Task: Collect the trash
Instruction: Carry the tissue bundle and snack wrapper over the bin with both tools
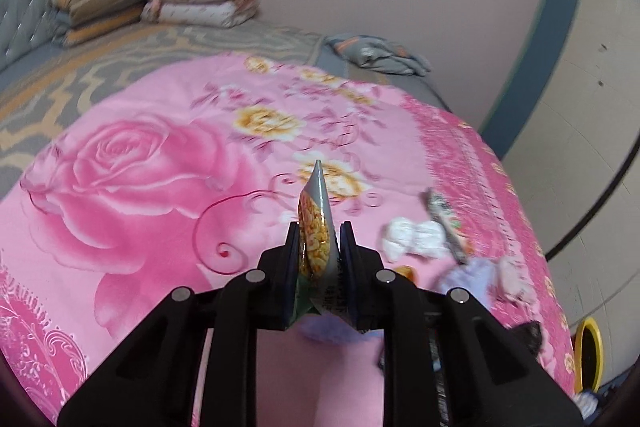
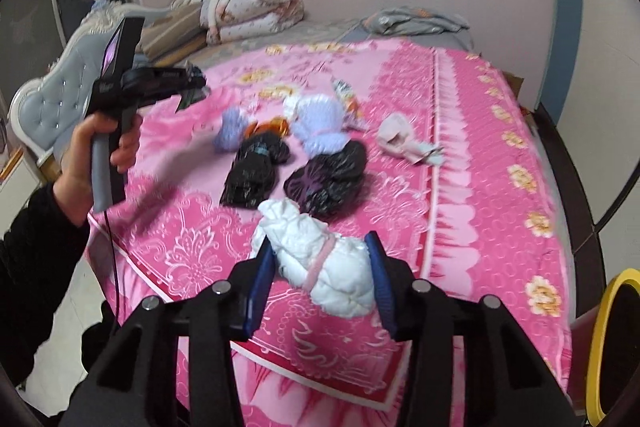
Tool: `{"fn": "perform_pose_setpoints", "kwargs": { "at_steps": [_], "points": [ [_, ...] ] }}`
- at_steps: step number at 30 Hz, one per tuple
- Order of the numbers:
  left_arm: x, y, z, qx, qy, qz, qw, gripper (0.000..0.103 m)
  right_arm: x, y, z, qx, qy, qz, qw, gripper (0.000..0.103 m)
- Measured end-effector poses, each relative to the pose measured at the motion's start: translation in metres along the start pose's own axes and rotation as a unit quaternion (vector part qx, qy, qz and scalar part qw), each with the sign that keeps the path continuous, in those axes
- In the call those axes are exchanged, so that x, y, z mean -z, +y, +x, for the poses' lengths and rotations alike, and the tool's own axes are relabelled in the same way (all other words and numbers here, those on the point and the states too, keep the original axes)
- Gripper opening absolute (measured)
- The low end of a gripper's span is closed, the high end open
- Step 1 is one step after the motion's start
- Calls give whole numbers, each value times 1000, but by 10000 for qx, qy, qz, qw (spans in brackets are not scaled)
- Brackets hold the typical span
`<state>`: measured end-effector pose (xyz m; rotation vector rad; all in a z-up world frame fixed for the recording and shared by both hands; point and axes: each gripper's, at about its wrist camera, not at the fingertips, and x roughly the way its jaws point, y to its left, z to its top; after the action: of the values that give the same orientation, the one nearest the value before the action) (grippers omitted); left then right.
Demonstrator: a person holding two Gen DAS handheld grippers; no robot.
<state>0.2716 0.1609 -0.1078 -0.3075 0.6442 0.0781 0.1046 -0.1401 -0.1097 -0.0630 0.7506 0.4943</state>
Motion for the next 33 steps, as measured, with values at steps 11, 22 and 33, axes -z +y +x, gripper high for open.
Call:
{"fn": "perform_pose_setpoints", "kwargs": {
  "at_steps": [11, 22, 33],
  "points": [
    [5, -94, -60, 541, -310, 657, 9959, 19, -17, -37, -81, 501, -787, 313, 9951, 42],
    [20, -192, -99, 1177, -327, 1221, 9850, 19, -22, -96, -147, 1028, -1439, 886, 9802, 42],
    [48, -308, -105, 1828, -65, 1836, 9658, 19, -14, -162, -208, 2033, -2065, 1437, 9462, 43]
  ]
}}
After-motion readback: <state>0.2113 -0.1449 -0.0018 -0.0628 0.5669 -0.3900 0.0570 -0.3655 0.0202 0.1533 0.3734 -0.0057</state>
